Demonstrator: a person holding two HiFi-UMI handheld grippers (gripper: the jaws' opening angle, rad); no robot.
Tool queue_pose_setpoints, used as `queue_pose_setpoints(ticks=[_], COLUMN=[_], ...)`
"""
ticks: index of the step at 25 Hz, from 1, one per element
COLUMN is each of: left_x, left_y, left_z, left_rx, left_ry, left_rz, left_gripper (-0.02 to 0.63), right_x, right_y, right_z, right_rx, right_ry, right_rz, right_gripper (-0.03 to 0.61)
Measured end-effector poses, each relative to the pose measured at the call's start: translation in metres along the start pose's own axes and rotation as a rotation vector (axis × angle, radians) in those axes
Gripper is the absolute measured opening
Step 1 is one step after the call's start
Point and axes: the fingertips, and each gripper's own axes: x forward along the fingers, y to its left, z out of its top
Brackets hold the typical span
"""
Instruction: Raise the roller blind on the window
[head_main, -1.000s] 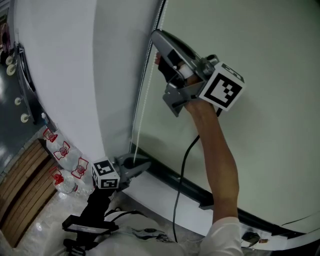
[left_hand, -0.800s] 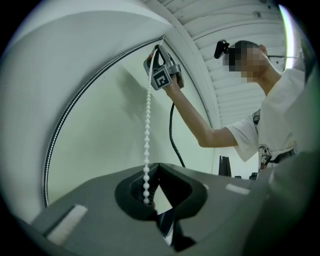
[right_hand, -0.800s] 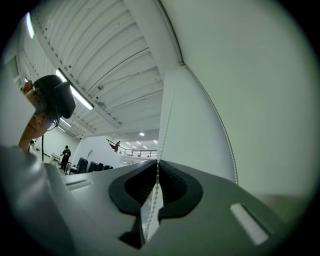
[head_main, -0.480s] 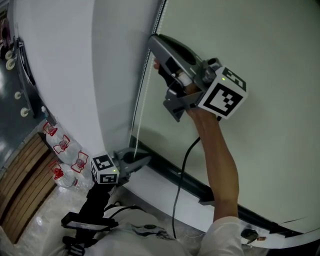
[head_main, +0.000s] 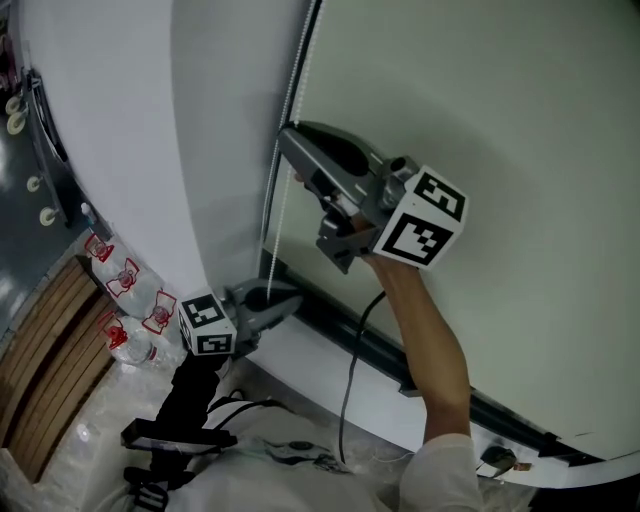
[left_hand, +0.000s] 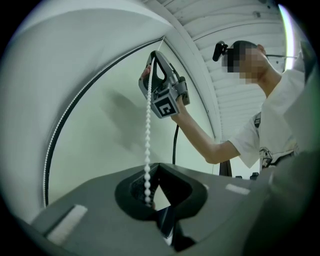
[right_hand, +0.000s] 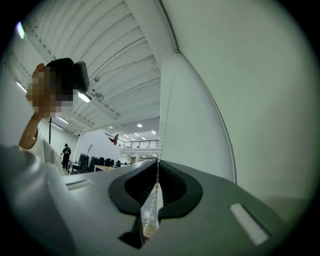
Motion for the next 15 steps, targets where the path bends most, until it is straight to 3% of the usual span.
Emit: queue_pose_setpoints(ticks=[15], left_x=[0.0], left_y=[0.001], left_z=[0.003], left_rx=[0.006], left_ry=[0.002], left_rz=[-0.002], left_gripper=[-0.002], right_x=[-0.02], right_y=[0.014], right_z=[-0.089], right_rx=[0.102], right_ry=[0.098], right_rz=[-0.007], right_gripper=[0.014])
